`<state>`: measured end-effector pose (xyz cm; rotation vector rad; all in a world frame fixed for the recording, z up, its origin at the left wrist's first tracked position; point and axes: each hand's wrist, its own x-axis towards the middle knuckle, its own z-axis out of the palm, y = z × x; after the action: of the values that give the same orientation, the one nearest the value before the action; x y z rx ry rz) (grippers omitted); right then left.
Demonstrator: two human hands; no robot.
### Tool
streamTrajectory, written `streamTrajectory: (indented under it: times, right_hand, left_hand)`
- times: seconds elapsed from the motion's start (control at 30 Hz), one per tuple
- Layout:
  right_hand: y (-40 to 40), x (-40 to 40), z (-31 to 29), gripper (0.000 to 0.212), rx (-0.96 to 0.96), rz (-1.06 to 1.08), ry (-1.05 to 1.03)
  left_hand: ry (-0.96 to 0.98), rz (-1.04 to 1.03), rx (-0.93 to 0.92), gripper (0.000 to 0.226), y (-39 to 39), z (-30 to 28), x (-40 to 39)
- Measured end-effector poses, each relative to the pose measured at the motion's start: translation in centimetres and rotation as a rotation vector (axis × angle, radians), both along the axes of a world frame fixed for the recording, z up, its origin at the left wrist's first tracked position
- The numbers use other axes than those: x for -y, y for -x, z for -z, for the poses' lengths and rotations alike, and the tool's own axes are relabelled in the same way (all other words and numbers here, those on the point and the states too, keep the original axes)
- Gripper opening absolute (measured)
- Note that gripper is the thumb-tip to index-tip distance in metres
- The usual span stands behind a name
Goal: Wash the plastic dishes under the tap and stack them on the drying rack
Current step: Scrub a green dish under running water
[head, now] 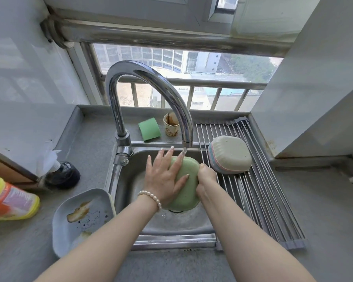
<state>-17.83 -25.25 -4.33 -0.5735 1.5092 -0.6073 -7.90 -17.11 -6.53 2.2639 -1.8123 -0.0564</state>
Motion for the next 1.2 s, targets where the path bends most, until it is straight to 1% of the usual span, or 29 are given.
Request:
streamTrajectory:
  times: [0.07, 0.17, 0.23, 0.27, 0.3, 0.33, 0.4, 0.43, 0.47, 0.5, 0.53, 0.57, 0.63, 0.73, 0.8, 0.83, 0.9, 1.0, 1.07, 1.13, 1.2]
  right_hand:
    - [0.3, 0.0, 0.3, 0.025, -0.023, 0.013, -0.028]
    - [0.6, -0.8, 0.8, 0.023, -0.034, 0.006, -0.069]
    - [0.6, -1.0, 1.0, 0.024, -0.016, -0.01, -0.076]
    - [0.5, -1.1, 0.8, 0.025, -0.001, -0.023, -0.07]
    - [0.5, -0.9, 0.5, 0.025, 0.006, -0.037, -0.062]
    - [0.5, -0.6, 0.3, 0.024, 0.005, -0.051, -0.053]
    - [0.4, 0.1, 0.0, 0.024, -0.008, -0.088, -0.033]
    - [0.4, 0.3, -0.1, 0.023, -0.023, -0.113, -0.023]
    - [0.3, 0.6, -0.1, 0.021, -0.047, -0.153, -0.012]
    - [0.0, 0.9, -0.3, 0.02, -0.092, -0.194, 0.01]
    - [-0.2, 1.2, -0.4, 0.027, -0.155, -0.225, 0.05]
    - [-0.4, 1.4, -0.6, 0.036, -0.254, -0.266, 0.118]
    - [-1.3, 1.1, -1.2, 0.043, -0.532, -0.42, 0.339]
    - [-3.0, -0.7, -1.4, 0.051, -0.886, -0.65, 0.69]
    - [-3.9, -2.1, -0.7, 0.059, -1.026, -0.75, 0.829]
    - [-4.2, -2.9, -0.3, 0.063, -1.041, -0.808, 0.86]
    - [-4.1, -4.2, 0.2, 0.065, -1.027, -0.904, 1.001]
    - [-2.1, -5.3, 2.0, 0.06, -0.999, -1.068, 1.281]
    - [-0.2, -5.0, 3.2, 0.06, -0.943, -1.149, 1.398]
    - [0.8, -4.2, 3.2, 0.06, -0.885, -1.13, 1.427]
    - [0.6, -3.5, 2.5, 0.064, -0.853, -1.018, 1.344]
  left_hand:
    - [-0.017, -0.009, 0.01, 0.061, 1.3, 0.2, -0.3]
    - [0.015, 0.132, 0.021, 0.061, 0.9, 1.0, -0.7]
    - [0.022, 0.187, -0.043, 0.068, -0.4, 0.9, -0.9]
    - [0.024, 0.167, -0.118, 0.075, -1.1, 0.6, -1.0]
    - [0.03, 0.1, -0.212, 0.078, -1.5, 0.2, -1.0]
    - [0.005, 0.006, -0.33, 0.075, -1.8, 0.0, -1.1]
    - [-0.016, -0.17, -0.622, 0.054, -2.1, -0.1, -0.9]
    - [0.038, -0.272, -0.781, 0.04, -1.9, -0.1, -0.7]
    - [0.107, -0.396, -0.927, 0.031, -1.8, -0.2, -0.6]
    - [0.165, -0.514, -1.044, 0.035, -1.5, -0.4, -0.4]
    - [0.201, -0.616, -1.111, 0.043, -1.4, -0.4, -0.1]
    - [0.207, -0.699, -1.125, 0.047, -1.1, -0.8, 0.3]
    - [0.196, -0.825, -1.076, 0.048, -0.7, -1.6, 0.9]
    - [0.232, -0.916, -1.098, 0.044, -0.5, -2.0, 1.7]
    - [0.242, -0.979, -1.154, 0.044, -0.6, -1.9, 1.9]
    - [0.231, -1.006, -1.19, 0.044, -0.8, -1.8, 1.8]
    - [0.202, -1.065, -1.257, 0.044, -1.2, -1.4, 1.5]
    - [0.191, -1.19, -1.377, 0.047, -2.5, -0.7, 1.3]
    - [0.194, -1.213, -1.427, 0.049, -2.8, -0.4, 1.6]
    - [0.169, -1.233, -1.456, 0.048, -2.7, 0.0, 2.1]
    - [0.127, -1.247, -1.469, 0.046, -2.8, 0.9, 2.5]
